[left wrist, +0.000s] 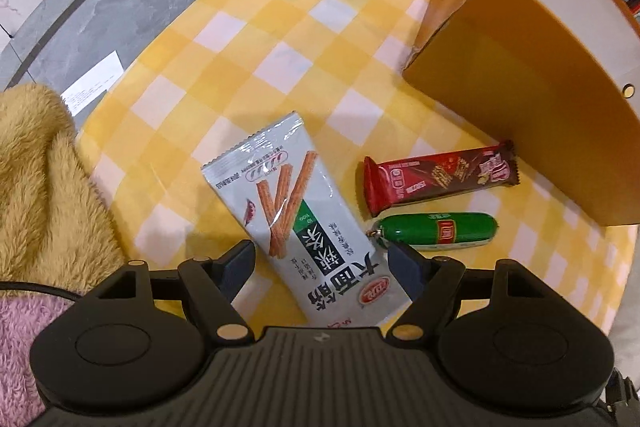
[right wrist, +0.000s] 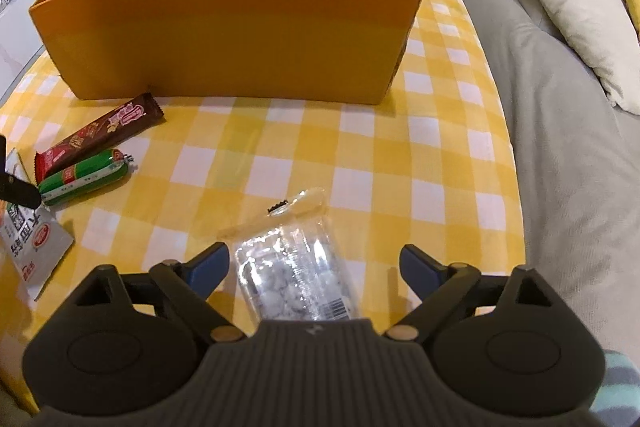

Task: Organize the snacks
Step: 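Move both tools back toward the remaining snacks on the table, then grasp the white spicy-strip bag with the left tool while the right grasps the clear white-ball bag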

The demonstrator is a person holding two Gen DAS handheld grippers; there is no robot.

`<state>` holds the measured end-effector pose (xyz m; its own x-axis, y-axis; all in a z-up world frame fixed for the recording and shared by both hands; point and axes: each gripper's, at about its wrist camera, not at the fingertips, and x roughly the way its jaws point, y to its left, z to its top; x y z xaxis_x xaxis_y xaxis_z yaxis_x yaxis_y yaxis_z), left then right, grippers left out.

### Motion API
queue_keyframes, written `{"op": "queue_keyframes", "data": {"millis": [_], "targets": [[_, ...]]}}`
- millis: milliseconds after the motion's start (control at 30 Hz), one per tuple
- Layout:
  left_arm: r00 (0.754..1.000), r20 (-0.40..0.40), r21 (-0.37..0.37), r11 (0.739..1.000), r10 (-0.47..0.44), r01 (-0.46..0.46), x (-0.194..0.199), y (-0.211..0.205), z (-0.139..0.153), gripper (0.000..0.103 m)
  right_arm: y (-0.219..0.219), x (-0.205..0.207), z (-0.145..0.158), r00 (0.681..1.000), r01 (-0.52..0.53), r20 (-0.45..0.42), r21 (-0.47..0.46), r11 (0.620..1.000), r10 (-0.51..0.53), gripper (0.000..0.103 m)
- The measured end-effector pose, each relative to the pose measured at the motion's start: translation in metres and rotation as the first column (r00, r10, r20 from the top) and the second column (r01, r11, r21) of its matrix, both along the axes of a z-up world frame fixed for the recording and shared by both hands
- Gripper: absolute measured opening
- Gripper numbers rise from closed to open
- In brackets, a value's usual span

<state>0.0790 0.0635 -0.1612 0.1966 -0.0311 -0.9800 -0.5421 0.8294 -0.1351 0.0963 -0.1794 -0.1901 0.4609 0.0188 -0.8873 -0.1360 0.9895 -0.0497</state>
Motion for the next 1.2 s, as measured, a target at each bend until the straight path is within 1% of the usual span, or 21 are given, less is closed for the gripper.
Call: {"op": "queue_keyframes", "data": {"millis": [100,133,233,300,367,400,433,533,600,700,767,833,900,967,1000,1033,1067,1100,1133,1167,1200], "targets": [[1.0,-0.025,0.018,1.0,-0.016,0.016,0.003,-0.002,-0.006,0.089,-0.003,0.003,-0.004,1.0,0.012,-0.015,0.011,1.0,-0.012,0.09],[0.999,-0.023,0.023,0.999,-0.028,0.028,0.003,-0.003,-0.006,0.092,-0.003,0.004,-0.005,1.0,0.014,-0.019,0.017,1.0,-0.013,0.09],[0.998,-0.032,0.036,0.998,-0.051,0.052,0.008,-0.006,-0.008,0.092,-0.005,0.004,-0.008,0.999,0.016,-0.041,0.029,0.999,-0.015,0.089],[0.995,-0.042,0.044,0.994,-0.094,0.096,0.01,-0.008,-0.009,0.091,-0.007,0.004,-0.009,0.998,0.021,-0.055,0.045,0.999,-0.018,0.085],[0.986,-0.05,0.052,0.985,-0.159,0.162,0.011,-0.014,-0.008,0.084,-0.007,0.004,-0.009,0.998,0.013,-0.063,0.071,0.997,-0.009,0.076],[0.979,-0.051,0.059,0.978,-0.196,0.199,0.011,-0.016,-0.007,0.079,-0.006,0.003,-0.009,0.998,0.004,-0.067,0.082,0.997,0.001,0.068],[0.973,-0.051,0.064,0.971,-0.227,0.23,0.011,-0.018,-0.007,0.077,-0.004,0.002,-0.008,0.997,-0.006,-0.073,0.088,0.996,0.013,0.063],[0.947,-0.05,0.065,0.945,-0.318,0.321,0.012,-0.022,-0.007,0.076,0.0,-0.001,-0.008,0.996,-0.024,-0.083,0.09,0.996,0.032,0.062],[0.914,-0.044,0.066,0.911,-0.404,0.406,0.012,-0.027,-0.007,0.074,-0.001,-0.002,-0.007,0.994,-0.024,-0.103,0.145,0.989,0.039,0.062],[0.84,-0.045,0.064,0.837,-0.542,0.543,0.01,-0.036,-0.007,0.073,-0.003,-0.003,-0.005,0.99,-0.015,-0.134,0.236,0.972,0.048,0.062],[0.782,-0.046,0.064,0.779,-0.622,0.623,0.008,-0.042,-0.008,0.073,-0.002,-0.005,-0.005,0.987,-0.008,-0.153,0.279,0.96,0.053,0.061],[0.709,-0.045,0.064,0.707,-0.703,0.705,0.007,-0.05,-0.009,0.073,-0.001,-0.006,-0.005,0.984,0.005,-0.169,0.313,0.95,0.051,0.062],[0.645,-0.052,0.057,0.642,-0.763,0.764,0.007,-0.054,-0.01,0.073,0.0,-0.006,-0.005,0.982,0.034,-0.188,0.342,0.939,0.033,0.062],[0.598,-0.054,0.053,0.596,-0.8,0.802,0.008,-0.057,-0.01,0.073,-0.001,-0.007,-0.006,0.979,0.067,-0.205,0.367,0.928,0.01,0.063],[0.579,-0.056,0.054,0.577,-0.813,0.815,0.008,-0.058,-0.011,0.074,0.001,-0.007,-0.005,0.978,0.072,-0.207,0.369,0.926,0.007,0.064],[0.574,-0.059,0.056,0.571,-0.817,0.819,0.009,-0.059,-0.011,0.077,0.004,-0.007,-0.005,0.978,0.064,-0.206,0.364,0.929,0.013,0.065],[0.582,-0.062,0.057,0.579,-0.811,0.813,0.01,-0.058,-0.012,0.078,0.006,-0.007,-0.005,0.979,0.052,-0.202,0.353,0.934,0.021,0.066],[0.598,-0.063,0.05,0.596,-0.799,0.801,0.013,-0.058,-0.011,0.078,0.011,-0.008,-0.004,0.98,0.034,-0.195,0.335,0.941,0.034,0.066],[0.622,-0.063,0.044,0.62,-0.781,0.783,0.013,-0.057,-0.011,0.081,0.014,-0.009,-0.003,0.981,0.016,-0.187,0.318,0.948,0.046,0.067],[0.658,-0.06,0.042,0.657,-0.75,0.753,0.014,-0.053,-0.01,0.082,0.018,-0.01,-0.003,0.982,-0.006,-0.177,0.298,0.955,0.061,0.068],[0.704,-0.048,0.041,0.703,-0.708,0.71,0.015,-0.046,-0.007,0.085,0.022,-0.012,-0.001,0.983,-0.034,-0.163,0.273,0.962,0.081,0.069]]}}
